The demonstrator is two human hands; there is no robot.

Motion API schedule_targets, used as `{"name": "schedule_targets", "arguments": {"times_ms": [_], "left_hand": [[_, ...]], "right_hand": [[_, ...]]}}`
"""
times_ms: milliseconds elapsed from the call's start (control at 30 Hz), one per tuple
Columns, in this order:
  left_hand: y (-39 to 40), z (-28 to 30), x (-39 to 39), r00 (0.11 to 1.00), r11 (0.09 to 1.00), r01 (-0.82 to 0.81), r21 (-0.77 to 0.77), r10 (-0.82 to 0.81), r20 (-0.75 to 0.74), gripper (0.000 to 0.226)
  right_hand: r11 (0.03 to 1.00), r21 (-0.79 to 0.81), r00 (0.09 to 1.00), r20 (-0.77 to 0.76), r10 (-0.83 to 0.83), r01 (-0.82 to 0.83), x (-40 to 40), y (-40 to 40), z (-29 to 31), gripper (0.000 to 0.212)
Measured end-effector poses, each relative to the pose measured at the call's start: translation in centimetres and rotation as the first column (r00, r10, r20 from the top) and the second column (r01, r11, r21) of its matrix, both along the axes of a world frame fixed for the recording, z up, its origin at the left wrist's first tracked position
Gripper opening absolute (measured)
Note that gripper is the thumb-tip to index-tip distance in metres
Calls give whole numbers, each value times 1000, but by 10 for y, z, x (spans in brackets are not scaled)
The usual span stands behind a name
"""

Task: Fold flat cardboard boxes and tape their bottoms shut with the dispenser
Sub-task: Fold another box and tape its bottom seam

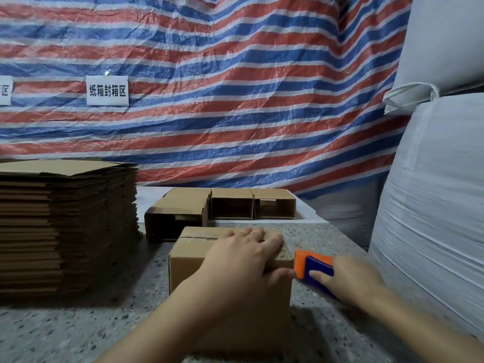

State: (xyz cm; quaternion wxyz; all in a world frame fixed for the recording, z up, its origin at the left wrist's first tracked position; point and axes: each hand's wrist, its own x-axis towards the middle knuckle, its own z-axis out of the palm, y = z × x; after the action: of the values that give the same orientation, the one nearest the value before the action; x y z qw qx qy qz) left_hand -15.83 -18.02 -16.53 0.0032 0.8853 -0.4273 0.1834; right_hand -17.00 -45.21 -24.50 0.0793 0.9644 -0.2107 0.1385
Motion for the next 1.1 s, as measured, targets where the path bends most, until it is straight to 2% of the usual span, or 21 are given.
{"name": "schedule_targets", "arguments": {"times_ms": [133, 233, 300, 333, 367, 400, 433, 467, 500, 567, 667, 767, 933, 1100], "left_hand": [[0, -1, 1, 1000, 1000, -2, -4, 2, 5, 73], [0, -2, 2, 1000, 1000, -3, -3, 3, 4, 73], [0, -2, 3, 1000, 1000, -2, -6, 2, -2, 73], [0, -2, 2, 1000, 1000, -1, -4, 1, -3, 73], [-1, -2, 2, 1000, 1000, -2, 0, 2, -2, 73], [-1, -1, 2, 1000, 1000, -2, 4, 2, 0, 73], [-1, -1, 2, 1000, 1000, -1, 4, 1, 5, 73], [-1, -1, 2, 1000, 1000, 3, 0, -3, 12, 72], [-1, -1, 3, 1000, 1000, 8, -5, -8, 20, 71], [0, -2, 3, 999, 1000, 17, -15, -17, 40, 69], [0, -3, 3, 998, 999, 23, -23, -22, 58, 70], [-1, -4, 4, 998, 999, 25, -24, -24, 55, 71], [0, -5, 5, 997, 998, 36, -56, -33, 63, 70], [-1, -5, 6, 997, 998, 33, -54, -30, 69, 68]], "right_hand": [[1000, -22, 1000, -7, -7, 7, -5, 8, -17, 63], [997, -27, 997, -12, -76, 75, -8, 18, 1, 81], [998, 23, 988, 141, -61, 58, -12, 32, 21, 91], [991, 131, 969, 244, -32, 0, -14, 39, 31, 93], [938, 333, 942, 333, -24, -94, -15, 46, 41, 95], [787, 588, 930, 365, -51, -187, -17, 52, 49, 94], [552, 803, 944, 321, -82, -225, -18, 59, 55, 91], [338, 918, 967, 244, -74, -205, -20, 67, 59, 87], [195, 964, 981, 192, -42, -180, -23, 74, 60, 83], [46, 979, 979, 202, -22, -201, -24, 83, 59, 64], [-29, 952, 951, 301, -73, -304, -22, 87, 56, 37], [-9, 941, 935, 336, -115, -340, -20, 92, 48, 37], [-157, 917, 928, 350, -130, -368, -23, 112, 36, 40], [-197, 911, 928, 333, -168, -363, -23, 120, 36, 48]]}}
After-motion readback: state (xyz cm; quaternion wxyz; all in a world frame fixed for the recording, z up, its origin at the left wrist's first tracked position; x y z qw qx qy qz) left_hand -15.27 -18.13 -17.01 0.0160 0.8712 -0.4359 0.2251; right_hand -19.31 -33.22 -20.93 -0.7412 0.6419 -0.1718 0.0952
